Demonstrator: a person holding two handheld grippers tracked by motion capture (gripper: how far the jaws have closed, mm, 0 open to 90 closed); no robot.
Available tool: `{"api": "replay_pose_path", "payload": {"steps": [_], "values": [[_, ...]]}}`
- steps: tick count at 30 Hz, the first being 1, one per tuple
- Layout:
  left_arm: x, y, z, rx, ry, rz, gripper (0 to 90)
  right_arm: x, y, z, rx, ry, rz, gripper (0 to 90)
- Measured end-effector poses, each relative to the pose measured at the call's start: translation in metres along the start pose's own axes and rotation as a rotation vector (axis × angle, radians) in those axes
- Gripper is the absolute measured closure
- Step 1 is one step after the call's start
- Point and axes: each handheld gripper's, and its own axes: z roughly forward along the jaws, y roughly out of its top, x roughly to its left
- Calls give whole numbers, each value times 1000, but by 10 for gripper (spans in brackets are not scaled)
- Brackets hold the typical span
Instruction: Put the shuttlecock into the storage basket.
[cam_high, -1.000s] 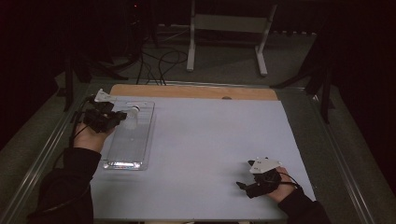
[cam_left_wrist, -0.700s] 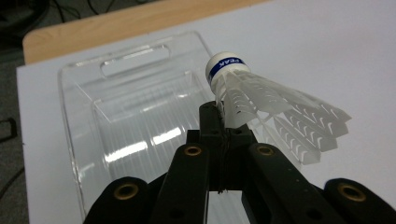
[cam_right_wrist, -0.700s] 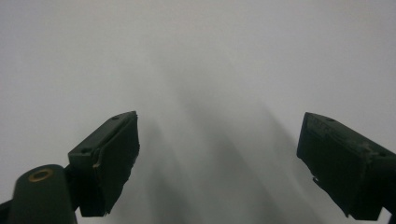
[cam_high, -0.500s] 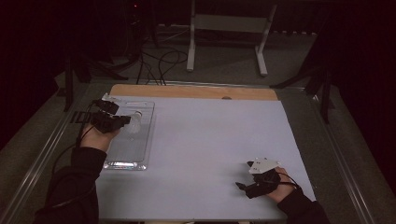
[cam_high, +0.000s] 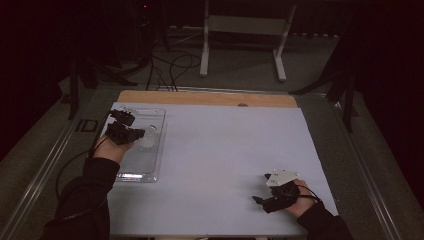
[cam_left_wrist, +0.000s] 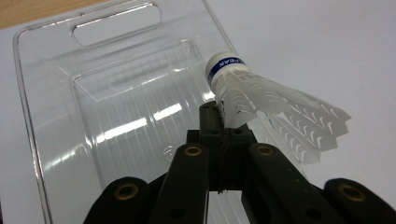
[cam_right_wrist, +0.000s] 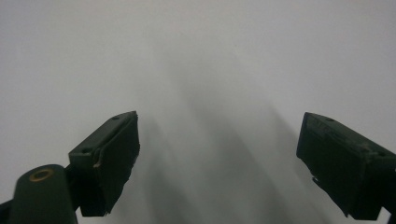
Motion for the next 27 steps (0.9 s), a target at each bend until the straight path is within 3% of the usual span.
{"api": "replay_pose_path", "payload": {"steps": [17,27], "values": [[-1,-5,24,37,1,41,900,0,-1,2,10,9,4,135],[3,-9,38,77,-8,24,900,-1,-2,3,15,10,4,138]]}}
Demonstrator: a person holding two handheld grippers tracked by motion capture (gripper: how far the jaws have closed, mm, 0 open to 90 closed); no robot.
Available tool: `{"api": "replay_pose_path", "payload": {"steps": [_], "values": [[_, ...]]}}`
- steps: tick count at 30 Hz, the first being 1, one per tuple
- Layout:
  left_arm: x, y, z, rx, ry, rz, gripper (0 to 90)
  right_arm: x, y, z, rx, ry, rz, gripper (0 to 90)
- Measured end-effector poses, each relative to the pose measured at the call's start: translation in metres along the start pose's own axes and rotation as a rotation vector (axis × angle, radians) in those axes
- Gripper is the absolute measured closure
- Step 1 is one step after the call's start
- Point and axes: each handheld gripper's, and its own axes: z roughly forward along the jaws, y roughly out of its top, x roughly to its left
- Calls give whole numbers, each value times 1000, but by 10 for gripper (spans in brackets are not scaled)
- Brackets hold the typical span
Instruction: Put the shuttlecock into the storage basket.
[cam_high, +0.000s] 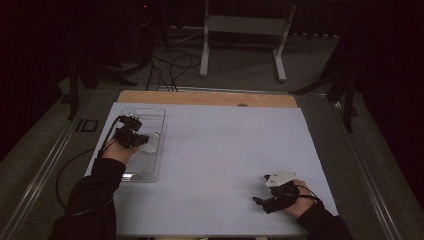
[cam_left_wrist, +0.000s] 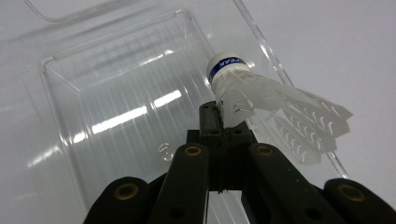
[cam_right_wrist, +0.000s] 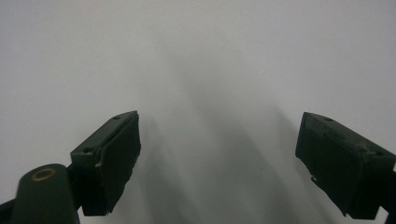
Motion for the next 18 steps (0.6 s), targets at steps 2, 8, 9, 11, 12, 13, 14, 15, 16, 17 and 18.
{"api": "replay_pose_path", "payload": {"steps": [2,8,9,11,12,13,14,15,16,17,18], "values": [[0,0,2,13,6,4,900,0,0,0,1,1,1,138],[-2,-1,7,47,23,19,900,0,0,0,5,2,2,138],[-2,-1,7,47,23,19,900,0,0,0,5,2,2,138],[-3,-1,9,61,26,25,900,0,0,0,6,1,1,139],[-4,-1,10,66,30,27,900,0,0,0,6,2,2,139],[-5,-2,11,69,25,27,900,0,0,0,5,4,3,139],[-5,-2,12,71,27,26,900,0,0,0,6,4,2,139],[-5,-2,13,79,26,31,900,0,0,0,7,3,3,139],[-5,-2,14,81,28,27,900,0,0,0,6,4,3,139],[-5,-2,15,91,26,32,899,0,0,0,7,4,2,140],[-6,-2,15,93,28,30,899,0,0,0,7,4,2,140]]}}
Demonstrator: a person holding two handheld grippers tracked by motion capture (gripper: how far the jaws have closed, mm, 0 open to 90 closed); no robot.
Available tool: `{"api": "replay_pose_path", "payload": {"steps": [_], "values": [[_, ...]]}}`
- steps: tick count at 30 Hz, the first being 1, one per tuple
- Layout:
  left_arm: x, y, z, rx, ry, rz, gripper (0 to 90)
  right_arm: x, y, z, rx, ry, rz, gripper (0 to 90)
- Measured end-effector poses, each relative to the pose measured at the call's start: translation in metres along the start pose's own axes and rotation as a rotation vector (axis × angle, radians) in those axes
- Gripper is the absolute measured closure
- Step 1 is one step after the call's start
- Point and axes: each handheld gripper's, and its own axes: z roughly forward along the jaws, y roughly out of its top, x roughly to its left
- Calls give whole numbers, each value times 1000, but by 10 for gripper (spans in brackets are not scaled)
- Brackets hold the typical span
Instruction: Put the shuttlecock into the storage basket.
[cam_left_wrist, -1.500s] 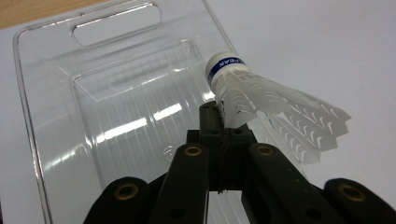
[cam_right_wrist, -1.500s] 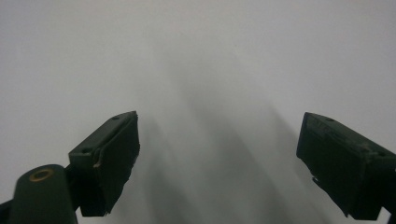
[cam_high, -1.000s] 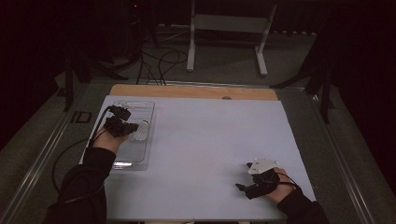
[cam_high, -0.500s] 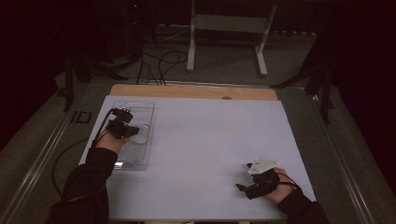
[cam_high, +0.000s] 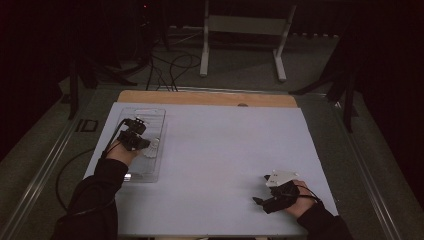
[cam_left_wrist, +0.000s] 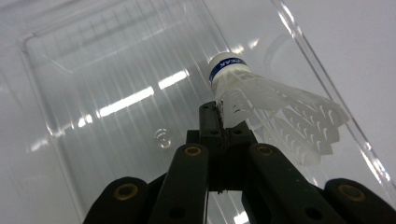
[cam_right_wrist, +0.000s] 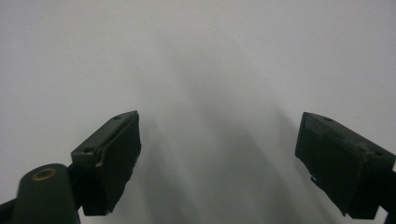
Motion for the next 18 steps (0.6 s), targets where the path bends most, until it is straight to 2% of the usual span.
{"api": "replay_pose_path", "payload": {"steps": [7,8,10,11,13,15,16,18], "values": [[-3,-1,2,48,3,24,887,0,0,0,2,1,3,141],[-4,-2,2,59,5,27,859,0,0,0,3,1,2,141],[-7,-2,4,87,-6,42,728,0,0,0,4,0,3,141],[-10,-3,4,96,11,49,728,0,0,0,4,0,3,141],[-14,-3,5,125,9,65,544,0,0,0,6,0,4,141],[-19,-3,4,137,35,77,424,0,0,0,5,0,3,142],[-20,-3,3,141,34,77,357,0,0,0,5,0,4,142],[-21,-4,1,154,58,91,291,-1,0,0,6,-3,4,142]]}}
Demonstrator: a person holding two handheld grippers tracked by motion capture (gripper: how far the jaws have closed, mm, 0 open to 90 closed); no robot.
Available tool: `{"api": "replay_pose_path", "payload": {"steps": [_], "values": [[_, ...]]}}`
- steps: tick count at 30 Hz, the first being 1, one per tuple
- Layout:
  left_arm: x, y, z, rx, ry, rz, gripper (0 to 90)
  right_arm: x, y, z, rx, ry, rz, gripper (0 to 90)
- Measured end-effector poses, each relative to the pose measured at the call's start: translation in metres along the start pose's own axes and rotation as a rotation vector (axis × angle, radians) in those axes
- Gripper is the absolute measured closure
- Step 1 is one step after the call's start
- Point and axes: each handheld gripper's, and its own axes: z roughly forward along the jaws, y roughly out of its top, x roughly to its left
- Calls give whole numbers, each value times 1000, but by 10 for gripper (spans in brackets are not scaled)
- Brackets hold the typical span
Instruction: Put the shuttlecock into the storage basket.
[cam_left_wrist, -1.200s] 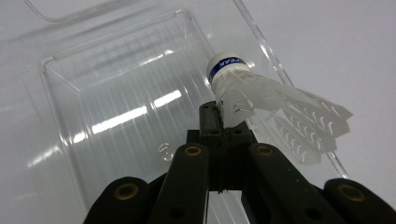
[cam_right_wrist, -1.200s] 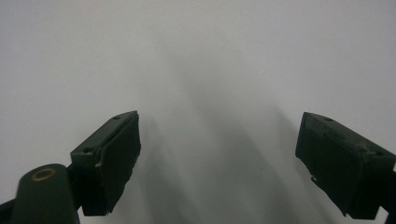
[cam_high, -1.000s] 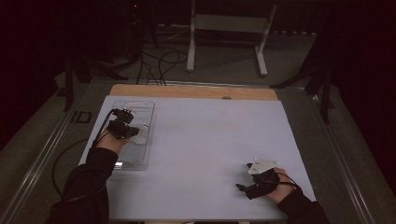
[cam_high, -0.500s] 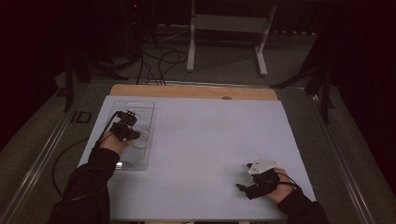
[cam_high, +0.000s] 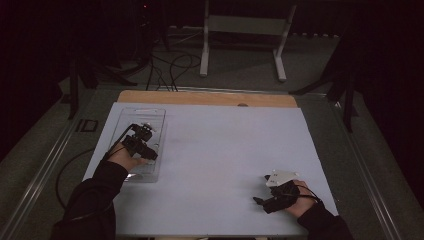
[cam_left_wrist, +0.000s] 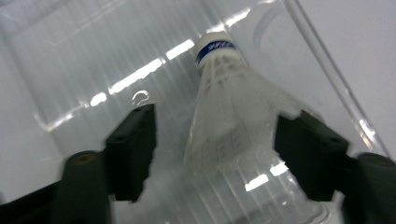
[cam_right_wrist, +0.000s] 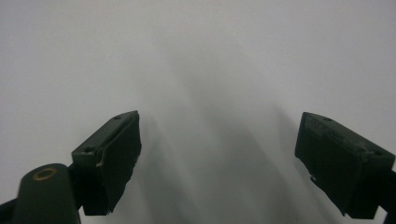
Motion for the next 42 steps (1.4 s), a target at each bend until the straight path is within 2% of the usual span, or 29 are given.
{"api": "replay_pose_path", "payload": {"steps": [4,5,8,10,15,19,24,31,33,35,38,42], "values": [[4,-4,-4,1,-11,-24,161,0,0,0,-1,-1,0,142],[5,-5,-5,7,-19,-20,123,0,0,0,-1,-1,0,142],[7,-10,-7,15,-3,5,0,-1,0,0,0,-1,1,142],[7,-12,-10,9,12,12,0,0,0,0,2,-2,-1,143],[11,-15,-18,-7,5,26,0,-1,0,0,1,-2,-2,144],[14,-17,-26,-25,-43,38,0,0,1,-1,-4,0,-1,144],[15,-18,-31,-28,-58,52,0,0,1,-1,-4,3,1,145],[17,-18,-43,-85,-118,48,0,-1,1,-2,-13,6,2,142],[15,-17,-46,-101,-116,62,0,-1,1,-2,-13,6,3,141],[14,-16,-49,-123,-139,71,0,-1,1,-2,-16,10,6,139],[12,-14,-54,-159,-147,86,0,-1,1,-2,-23,10,7,134],[7,-10,-60,-183,-158,115,0,-2,1,-3,-29,15,10,123]]}}
